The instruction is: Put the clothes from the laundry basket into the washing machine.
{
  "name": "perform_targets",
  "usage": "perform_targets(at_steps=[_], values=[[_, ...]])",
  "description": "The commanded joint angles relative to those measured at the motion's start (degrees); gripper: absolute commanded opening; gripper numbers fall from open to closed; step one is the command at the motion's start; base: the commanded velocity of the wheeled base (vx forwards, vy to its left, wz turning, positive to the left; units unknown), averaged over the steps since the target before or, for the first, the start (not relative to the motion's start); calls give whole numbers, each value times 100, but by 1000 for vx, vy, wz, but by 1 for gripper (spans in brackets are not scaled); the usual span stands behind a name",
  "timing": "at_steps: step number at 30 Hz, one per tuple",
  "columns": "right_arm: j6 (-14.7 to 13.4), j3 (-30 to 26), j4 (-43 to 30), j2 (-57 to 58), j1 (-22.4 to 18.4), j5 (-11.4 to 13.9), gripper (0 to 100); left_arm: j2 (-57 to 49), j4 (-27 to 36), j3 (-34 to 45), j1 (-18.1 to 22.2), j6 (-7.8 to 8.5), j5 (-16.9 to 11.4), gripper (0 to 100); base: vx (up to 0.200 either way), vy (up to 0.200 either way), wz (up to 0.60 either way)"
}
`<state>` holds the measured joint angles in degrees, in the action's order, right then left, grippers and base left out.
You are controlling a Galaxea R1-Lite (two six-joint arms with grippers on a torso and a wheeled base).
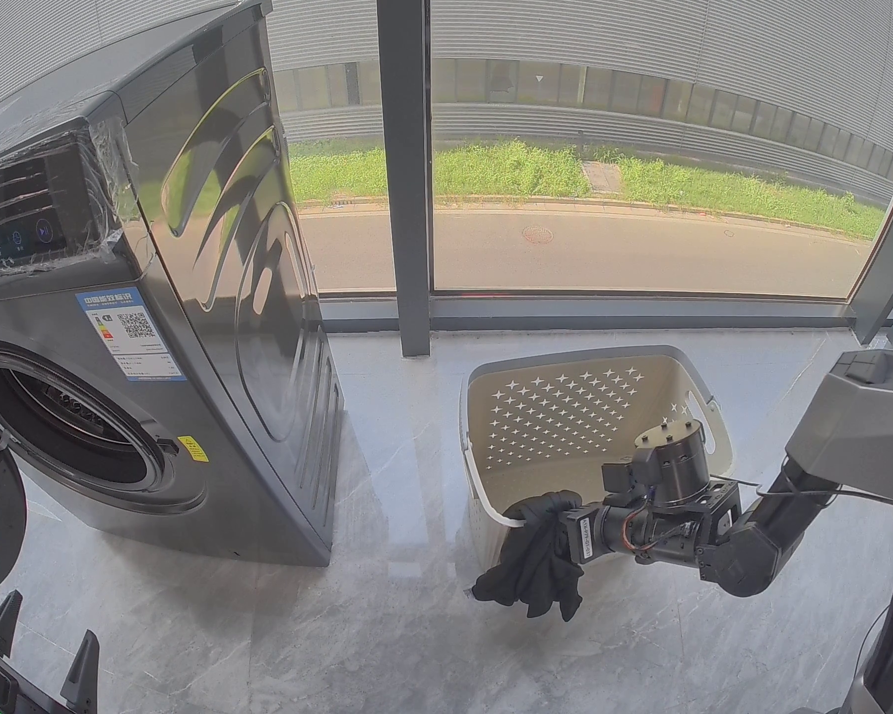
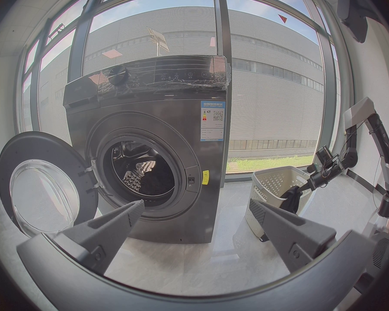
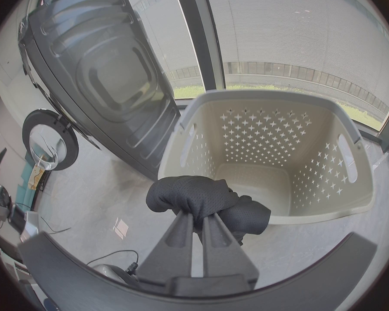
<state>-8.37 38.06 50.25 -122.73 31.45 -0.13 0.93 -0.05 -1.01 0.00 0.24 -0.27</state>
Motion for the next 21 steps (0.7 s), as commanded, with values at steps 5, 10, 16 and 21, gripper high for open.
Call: perform_targets(at_steps=[5,10,16,21], values=[[-270,-158,20,1270,160,5,0,-84,-4,92,0,2,0,100,0,0,0],[-367,-299,20,2289,344,5,0,-84,-4,92,0,2,0,100,0,0,0],[-375,-475,20,3405,423,49,0,-84,-4,92,0,2,0,100,0,0,0],[-393,-695,134,4249,423,93,0,-84,-4,92,0,-7,0,100,0,0,0]])
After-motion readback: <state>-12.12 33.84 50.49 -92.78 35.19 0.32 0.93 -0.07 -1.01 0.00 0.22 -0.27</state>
